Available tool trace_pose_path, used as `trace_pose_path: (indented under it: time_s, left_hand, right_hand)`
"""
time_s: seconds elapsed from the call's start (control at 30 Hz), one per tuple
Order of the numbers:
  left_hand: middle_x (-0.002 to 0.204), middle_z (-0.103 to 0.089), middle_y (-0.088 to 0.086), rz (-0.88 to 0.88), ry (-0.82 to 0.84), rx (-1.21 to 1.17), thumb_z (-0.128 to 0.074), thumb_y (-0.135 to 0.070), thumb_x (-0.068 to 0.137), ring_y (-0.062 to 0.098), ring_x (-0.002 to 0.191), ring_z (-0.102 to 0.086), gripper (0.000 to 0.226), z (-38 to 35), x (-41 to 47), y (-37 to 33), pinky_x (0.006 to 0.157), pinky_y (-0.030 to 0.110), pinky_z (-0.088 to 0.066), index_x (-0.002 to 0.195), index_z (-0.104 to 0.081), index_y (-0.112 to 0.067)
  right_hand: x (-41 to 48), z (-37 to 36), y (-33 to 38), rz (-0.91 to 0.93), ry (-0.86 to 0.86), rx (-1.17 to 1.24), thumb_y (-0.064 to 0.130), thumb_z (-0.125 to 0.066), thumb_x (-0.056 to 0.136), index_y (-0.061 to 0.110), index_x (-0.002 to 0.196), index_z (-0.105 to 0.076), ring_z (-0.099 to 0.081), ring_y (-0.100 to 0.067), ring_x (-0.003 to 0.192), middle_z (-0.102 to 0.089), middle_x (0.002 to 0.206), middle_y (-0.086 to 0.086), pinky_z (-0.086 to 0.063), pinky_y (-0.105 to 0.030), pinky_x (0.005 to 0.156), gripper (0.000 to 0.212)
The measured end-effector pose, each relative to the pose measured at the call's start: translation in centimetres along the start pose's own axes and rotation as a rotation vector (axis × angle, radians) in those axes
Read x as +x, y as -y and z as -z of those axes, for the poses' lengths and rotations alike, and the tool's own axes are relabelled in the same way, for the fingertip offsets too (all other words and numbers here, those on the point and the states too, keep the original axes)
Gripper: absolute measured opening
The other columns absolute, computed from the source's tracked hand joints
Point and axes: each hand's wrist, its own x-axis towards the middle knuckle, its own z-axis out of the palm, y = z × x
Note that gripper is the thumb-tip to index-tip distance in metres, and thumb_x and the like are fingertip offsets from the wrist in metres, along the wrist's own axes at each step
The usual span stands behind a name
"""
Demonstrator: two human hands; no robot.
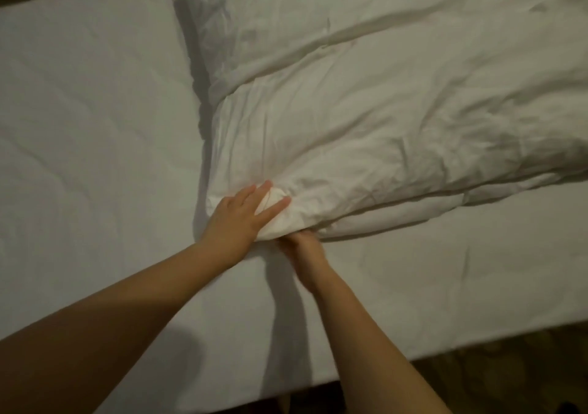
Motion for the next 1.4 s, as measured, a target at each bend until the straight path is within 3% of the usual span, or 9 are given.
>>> trace_pose_path:
  time_s: [0.1,0.17,0.33,0.5,0.67,0.77,0.93,1.23,1.4]
  left_hand:
    - [0.096,-0.059,0.015,0.084,-0.112,-0.029,-0.093,-0.017,0.044,0.034,0.069,-0.057,0.103,-0.5,0.2,1.2,0.055,0.035,-0.049,0.134,-0.042,-0.024]
    - [0.087,-0.056,0.015,0.142,-0.103,-0.065,-0.093,-0.017,0.045,0.032,0.064,-0.054,0.096,-1.0,-0.1,1.6,0.052,0.033,-0.047,0.128,-0.045,-0.022]
    - [0.114,-0.049,0.015,0.712,-0.100,-0.281,-0.054,-0.028,0.089,0.036,0.096,-0.047,0.039,-2.8,-1.8,1.4,0.078,0.039,-0.042,0.127,-0.046,-0.026]
    - [0.129,-0.048,0.026,1.218,-0.180,-0.884,-0.061,-0.022,0.087,0.045,0.112,-0.051,0.059,-2.9,-1.6,-1.2,0.087,0.042,-0.041,0.139,-0.034,-0.015]
    - [0.115,-0.062,0.019,1.068,-0.156,-0.792,-0.052,-0.030,0.094,0.038,0.103,-0.058,0.038,-0.2,-2.5,-1.1,0.073,0.028,-0.037,0.129,-0.050,-0.013]
    - [0.103,-0.066,0.017,0.899,-0.249,-0.750,-0.043,-0.045,0.086,0.036,0.093,-0.061,0.049,1.0,-5.2,-0.4,0.072,0.035,-0.047,0.123,-0.055,-0.015]
    - [0.121,-0.060,0.016,0.861,0.252,-0.647,-0.040,-0.040,0.097,0.034,0.105,-0.059,0.043,-4.3,-7.3,-2.5,0.087,0.040,-0.049,0.132,-0.040,-0.015]
    - [0.104,-0.060,0.008,0.590,0.679,-0.923,-0.056,-0.013,0.088,0.021,0.090,-0.057,0.029,0.3,-4.1,3.9,0.073,0.029,-0.048,0.117,-0.057,-0.011]
    - [0.120,-0.059,0.014,1.086,0.215,-1.385,-0.047,-0.020,0.097,0.024,0.099,-0.057,0.026,2.9,-0.2,8.9,0.076,0.033,-0.046,0.118,-0.057,-0.009]
  right_hand:
    - [0.0,5.1,5.5,0.059,-0.201,0.422,0.013,-0.054,0.087,0.014,0.102,-0.064,-0.060,-0.018,0.087,-0.071,0.084,0.002,-0.053,-0.027,0.069,0.018]
    - [-0.1,6.9,9.0,0.118,-0.211,0.541,0.031,-0.057,0.085,0.013,0.114,-0.060,-0.061,-0.024,0.100,-0.070,0.104,-0.006,-0.055,-0.033,0.076,0.035]
    - [1.6,8.2,11.7,0.187,-0.481,0.444,0.020,-0.064,0.091,0.007,0.128,-0.054,-0.062,-0.023,0.110,-0.060,0.129,-0.011,-0.048,-0.042,0.100,0.041]
    - [1.3,4.9,6.6,0.186,-0.255,0.174,0.036,-0.067,0.087,0.013,0.128,-0.055,-0.056,-0.016,0.119,-0.056,0.135,0.000,-0.043,-0.035,0.105,0.049]
    - [0.3,-1.3,-1.8,0.236,0.080,-0.793,0.042,-0.072,0.081,0.020,0.136,-0.049,-0.048,-0.017,0.128,-0.053,0.137,0.000,-0.040,-0.029,0.104,0.063]
    - [0.5,-1.7,-2.5,0.412,-0.056,-1.115,0.056,-0.056,0.078,0.020,0.134,-0.054,-0.042,-0.024,0.130,-0.052,0.140,-0.007,-0.035,-0.038,0.108,0.067]
    - [-1.3,-0.7,-7.8,0.223,0.146,-1.615,0.056,-0.028,0.060,0.015,0.134,-0.051,-0.045,-0.030,0.128,-0.052,0.136,-0.009,-0.031,-0.037,0.107,0.087]
    - [-2.0,-4.8,-4.6,0.362,-0.092,-1.150,0.033,-0.057,0.076,0.025,0.112,-0.067,-0.062,-0.020,0.102,-0.069,0.108,0.000,-0.049,-0.028,0.085,0.039]
    - [-1.6,-7.3,-5.6,0.219,-0.140,-1.295,0.068,-0.053,0.064,0.021,0.125,-0.058,-0.048,-0.022,0.123,-0.059,0.127,0.001,-0.035,-0.027,0.103,0.077]
